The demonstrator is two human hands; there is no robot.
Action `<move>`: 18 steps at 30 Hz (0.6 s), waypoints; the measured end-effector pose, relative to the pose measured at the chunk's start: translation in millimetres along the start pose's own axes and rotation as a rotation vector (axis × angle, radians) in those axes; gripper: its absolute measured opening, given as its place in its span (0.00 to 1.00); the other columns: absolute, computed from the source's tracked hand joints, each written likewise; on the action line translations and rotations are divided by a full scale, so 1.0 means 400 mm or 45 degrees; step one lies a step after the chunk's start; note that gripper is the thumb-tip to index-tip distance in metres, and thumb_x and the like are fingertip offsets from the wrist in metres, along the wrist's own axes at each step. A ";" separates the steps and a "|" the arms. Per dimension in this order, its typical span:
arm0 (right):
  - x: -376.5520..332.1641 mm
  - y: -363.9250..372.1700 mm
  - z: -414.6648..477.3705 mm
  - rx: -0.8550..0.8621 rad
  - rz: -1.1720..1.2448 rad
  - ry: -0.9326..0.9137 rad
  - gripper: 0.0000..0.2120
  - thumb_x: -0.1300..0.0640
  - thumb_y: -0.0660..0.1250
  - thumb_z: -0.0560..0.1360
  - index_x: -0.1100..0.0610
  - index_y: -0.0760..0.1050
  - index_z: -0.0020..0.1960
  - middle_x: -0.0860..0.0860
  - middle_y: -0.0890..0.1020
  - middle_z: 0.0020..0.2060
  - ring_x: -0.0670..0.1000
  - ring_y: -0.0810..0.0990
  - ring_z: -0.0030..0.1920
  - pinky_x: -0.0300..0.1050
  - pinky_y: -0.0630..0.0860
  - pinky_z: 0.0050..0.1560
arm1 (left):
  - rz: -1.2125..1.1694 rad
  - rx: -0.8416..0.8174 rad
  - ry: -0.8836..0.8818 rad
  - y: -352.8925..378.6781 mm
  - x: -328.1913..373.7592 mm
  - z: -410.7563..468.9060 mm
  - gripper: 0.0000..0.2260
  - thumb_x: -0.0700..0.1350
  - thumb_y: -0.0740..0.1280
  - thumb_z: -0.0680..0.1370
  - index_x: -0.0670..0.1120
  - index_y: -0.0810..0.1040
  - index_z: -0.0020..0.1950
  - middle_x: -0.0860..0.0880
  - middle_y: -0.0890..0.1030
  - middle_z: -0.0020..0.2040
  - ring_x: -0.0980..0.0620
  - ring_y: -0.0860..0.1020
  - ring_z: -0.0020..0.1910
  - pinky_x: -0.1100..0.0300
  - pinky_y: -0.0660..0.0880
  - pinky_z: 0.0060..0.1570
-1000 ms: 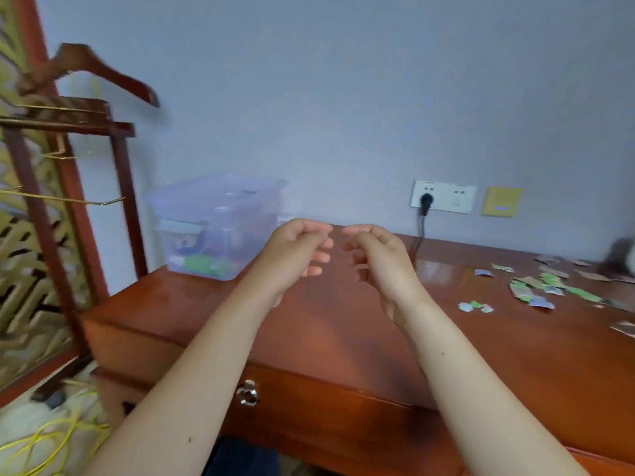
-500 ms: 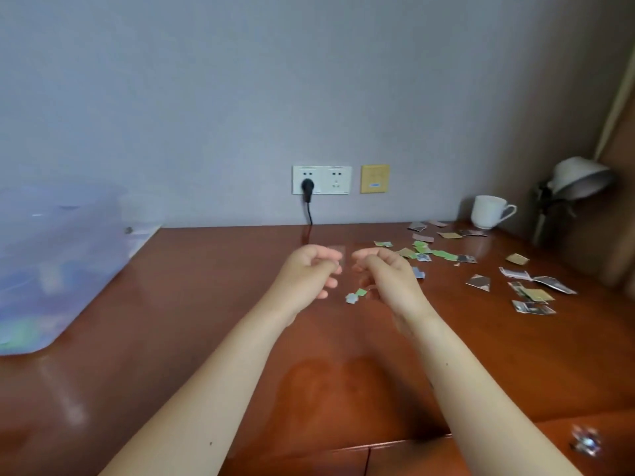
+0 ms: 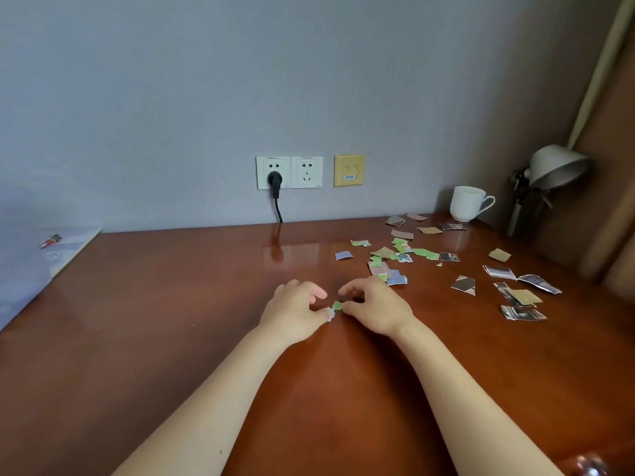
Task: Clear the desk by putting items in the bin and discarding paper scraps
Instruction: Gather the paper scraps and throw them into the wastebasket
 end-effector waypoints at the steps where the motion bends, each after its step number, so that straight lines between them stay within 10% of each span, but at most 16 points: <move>1: -0.005 0.006 0.011 -0.058 -0.039 -0.010 0.09 0.49 0.67 0.74 0.41 0.78 0.54 0.47 0.75 0.55 0.47 0.78 0.52 0.48 0.77 0.54 | 0.015 -0.033 0.014 0.008 -0.002 0.007 0.15 0.56 0.68 0.76 0.56 0.76 0.62 0.56 0.73 0.55 0.55 0.70 0.58 0.56 0.73 0.57; 7: -0.016 0.010 0.041 -0.209 -0.014 -0.029 0.06 0.50 0.70 0.72 0.40 0.76 0.47 0.50 0.74 0.50 0.47 0.76 0.42 0.44 0.75 0.42 | -0.015 -0.185 0.073 0.016 -0.015 0.026 0.11 0.58 0.68 0.75 0.60 0.77 0.56 0.58 0.72 0.55 0.58 0.72 0.55 0.55 0.74 0.57; 18: -0.021 0.019 0.043 -0.216 -0.079 -0.026 0.04 0.49 0.69 0.74 0.45 0.75 0.47 0.47 0.75 0.53 0.48 0.78 0.49 0.51 0.79 0.54 | 0.077 -0.295 0.058 0.030 -0.001 0.044 0.06 0.55 0.69 0.76 0.56 0.77 0.51 0.54 0.71 0.57 0.54 0.73 0.56 0.54 0.74 0.56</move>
Point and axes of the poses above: each hand's wrist, its own z-axis towards the middle knuckle, its own y-axis out of the palm, x = y × z, the point moved 9 cm from there along z, towards the middle knuckle
